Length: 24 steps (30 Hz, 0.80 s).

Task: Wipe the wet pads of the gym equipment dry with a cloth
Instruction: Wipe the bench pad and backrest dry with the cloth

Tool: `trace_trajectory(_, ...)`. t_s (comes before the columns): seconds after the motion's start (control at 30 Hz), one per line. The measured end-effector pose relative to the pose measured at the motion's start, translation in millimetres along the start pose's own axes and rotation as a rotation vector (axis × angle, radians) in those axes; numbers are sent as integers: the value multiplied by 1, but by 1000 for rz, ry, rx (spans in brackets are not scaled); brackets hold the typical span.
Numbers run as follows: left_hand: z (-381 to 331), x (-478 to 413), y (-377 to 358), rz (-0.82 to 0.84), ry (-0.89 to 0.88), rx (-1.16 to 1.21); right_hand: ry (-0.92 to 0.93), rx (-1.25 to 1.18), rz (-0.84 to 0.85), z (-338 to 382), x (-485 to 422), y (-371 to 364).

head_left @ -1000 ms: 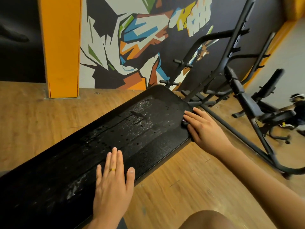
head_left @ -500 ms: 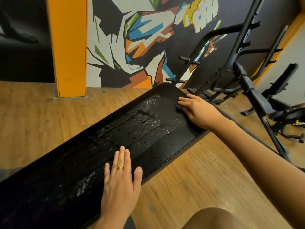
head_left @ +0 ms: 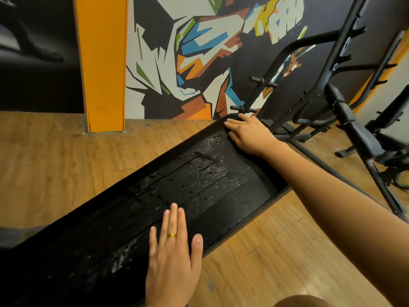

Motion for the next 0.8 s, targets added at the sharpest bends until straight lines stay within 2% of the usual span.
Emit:
trace_trajectory(0.2, -1, 1, 0, -7, -17, -7, -4, -33, 32, 14, -41, -6)
trace_trajectory(0.3, -1, 2, 1, -17, -22, -17, 94, -60, 16, 8, -26, -3)
trace_trajectory(0.4, -1, 2, 0, -12, -22, -19, 122, -36, 133, -6, -2, 3)
trace_trajectory(0.5, -1, 1, 1, -15, -24, -27, 74, -21, 178, -27, 20, 11)
trace_trajectory(0.6, -1, 1, 0, -16, -25, -21, -29, -220, 242, -32, 40, 17)
trace_trajectory(0.7, -1, 1, 1, -15, -22, -31, -222, -524, 113, -21, 51, 22)
trace_trajectory(0.8, -1, 0, 1, -14, -24, -39, -293, -491, -74, -12, 52, 22)
Point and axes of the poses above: each hand's wrist, its own x-axis away from the middle knuckle, its own y-axis out of the back of the hand, z = x × y, the point moved 4 cm from there along -x, towards the middle knuckle, and after that the axes turned 9 degrees about -y, right-handed, at the moved point
